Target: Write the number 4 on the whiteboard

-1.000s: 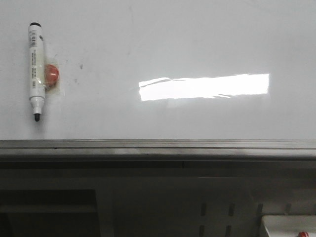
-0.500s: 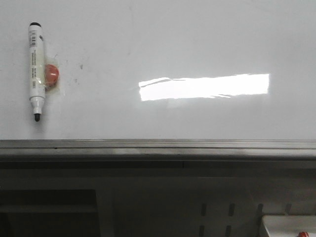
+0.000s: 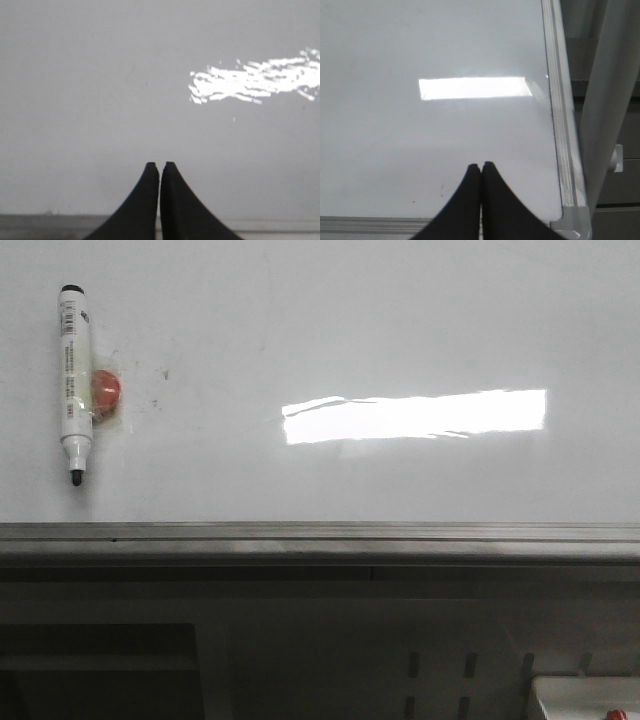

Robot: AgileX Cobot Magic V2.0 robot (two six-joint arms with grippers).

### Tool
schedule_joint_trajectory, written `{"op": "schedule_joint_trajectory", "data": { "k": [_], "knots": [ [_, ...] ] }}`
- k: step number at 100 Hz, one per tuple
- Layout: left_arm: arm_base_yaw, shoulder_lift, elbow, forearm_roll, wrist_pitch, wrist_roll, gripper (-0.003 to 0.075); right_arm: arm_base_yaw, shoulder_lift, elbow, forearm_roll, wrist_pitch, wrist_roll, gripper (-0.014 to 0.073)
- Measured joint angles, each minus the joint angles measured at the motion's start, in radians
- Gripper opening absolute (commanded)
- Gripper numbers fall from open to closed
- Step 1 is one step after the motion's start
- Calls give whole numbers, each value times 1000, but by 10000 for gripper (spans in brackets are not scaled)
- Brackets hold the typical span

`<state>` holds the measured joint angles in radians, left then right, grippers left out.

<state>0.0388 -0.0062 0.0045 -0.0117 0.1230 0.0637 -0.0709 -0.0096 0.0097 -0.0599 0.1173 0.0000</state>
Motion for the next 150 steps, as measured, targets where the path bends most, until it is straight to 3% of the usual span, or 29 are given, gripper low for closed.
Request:
{"op": "schedule_joint_trajectory", "data": {
  "k": [24, 43, 61, 87, 99, 116, 121, 150],
  "knots": [
    [0, 0, 0, -36, -123, 0, -20, 0, 0, 0, 67, 11, 0, -64],
    [0, 33, -2, -123, -84, 0, -20, 38, 29, -27, 144, 84, 0, -64],
    [0, 185, -100, -38, 17, 0, -20, 87, 189, -138, 171, 160, 0, -64],
    [0, 343, -219, -11, 24, 0, -16, 91, 410, -251, 175, 233, 0, -64],
    [0, 359, -220, -10, 26, 0, 71, 91, 437, -251, 175, 234, 0, -64],
    [0, 359, -220, -10, -19, 0, 314, 91, 439, -251, 175, 229, 0, -64],
    [0, 359, -218, -15, -50, 0, 355, 91, 438, -251, 175, 218, 0, -64],
    [-8, 369, -219, -38, -183, 0, 335, 91, 438, -251, 175, 184, 0, -64]
  ]
}}
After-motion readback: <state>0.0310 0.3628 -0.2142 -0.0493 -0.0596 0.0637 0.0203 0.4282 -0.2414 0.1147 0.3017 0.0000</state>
